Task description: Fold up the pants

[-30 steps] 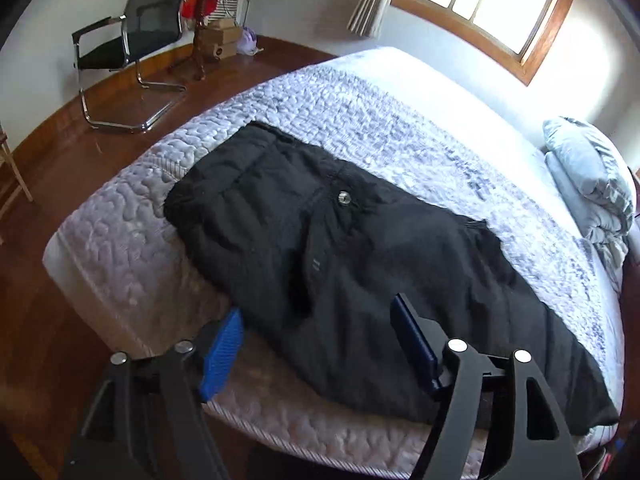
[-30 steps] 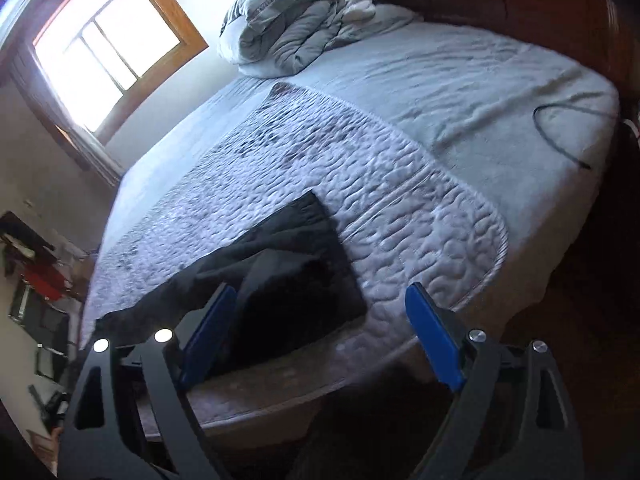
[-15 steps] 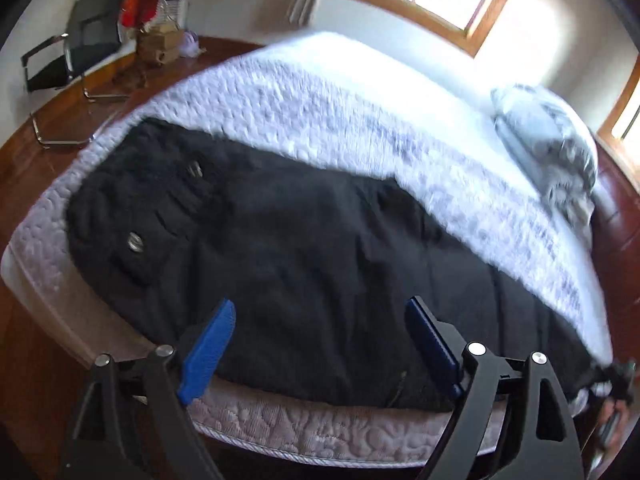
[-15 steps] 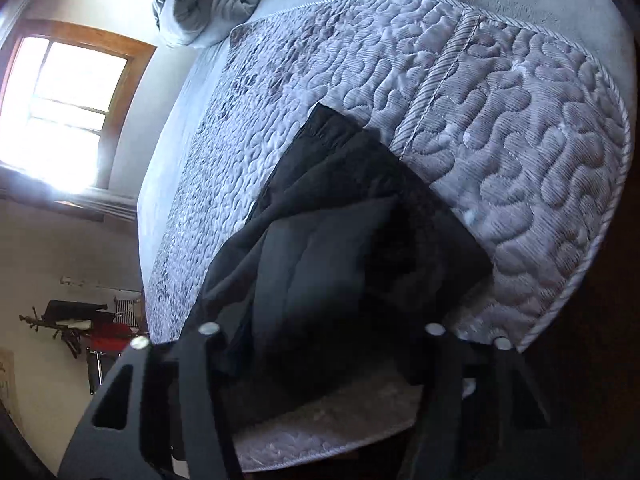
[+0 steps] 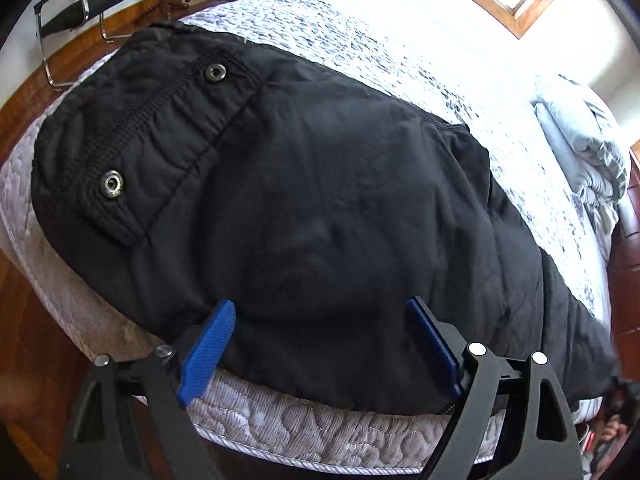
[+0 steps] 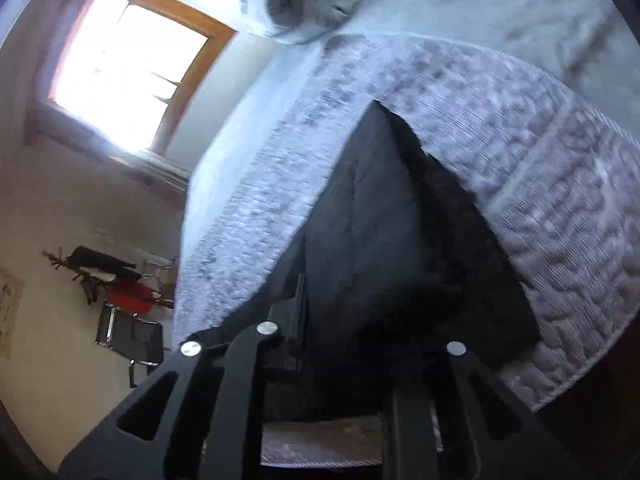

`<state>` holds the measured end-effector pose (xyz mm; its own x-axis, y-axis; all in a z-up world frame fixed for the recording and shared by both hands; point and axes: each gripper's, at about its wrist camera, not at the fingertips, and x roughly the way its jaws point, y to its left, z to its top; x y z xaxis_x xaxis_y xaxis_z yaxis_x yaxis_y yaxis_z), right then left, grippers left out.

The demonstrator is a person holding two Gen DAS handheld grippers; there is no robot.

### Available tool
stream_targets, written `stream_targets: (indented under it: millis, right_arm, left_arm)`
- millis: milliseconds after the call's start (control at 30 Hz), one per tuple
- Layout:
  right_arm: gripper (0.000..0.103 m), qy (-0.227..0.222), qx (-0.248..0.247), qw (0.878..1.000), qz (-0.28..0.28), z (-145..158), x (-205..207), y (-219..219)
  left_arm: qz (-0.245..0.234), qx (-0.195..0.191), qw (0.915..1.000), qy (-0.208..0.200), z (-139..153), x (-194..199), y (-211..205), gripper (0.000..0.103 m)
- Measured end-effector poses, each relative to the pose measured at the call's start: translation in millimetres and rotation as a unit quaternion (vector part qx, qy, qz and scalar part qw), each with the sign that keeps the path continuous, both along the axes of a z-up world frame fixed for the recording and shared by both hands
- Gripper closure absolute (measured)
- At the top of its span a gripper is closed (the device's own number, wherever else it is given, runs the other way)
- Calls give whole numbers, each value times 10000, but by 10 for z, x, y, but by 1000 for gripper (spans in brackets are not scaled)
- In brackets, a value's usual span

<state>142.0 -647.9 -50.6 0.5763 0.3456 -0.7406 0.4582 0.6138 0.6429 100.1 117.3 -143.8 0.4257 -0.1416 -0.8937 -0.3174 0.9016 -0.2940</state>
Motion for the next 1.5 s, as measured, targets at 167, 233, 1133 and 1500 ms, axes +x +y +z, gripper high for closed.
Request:
stream_targets:
  millis: [167,233,1133,1500]
  right_arm:
    - [47,247,37,9992,-298,-210,-380,-141]
    - [41,185,90,9993,-305,-169,-535,-193]
    - [93,202,441,9982,-347,-311,112,-76]
    - [93,-280,21,9994,-218,306,158,-637]
  left_arm:
    - [80,-89,9999,63,67,12,5,16]
    - [175,-97,9998,15,100,-17,44,16]
    - [753,286,9968,4,-86,107,416,8]
    - [288,24,9995,91,-140,470,-96,7]
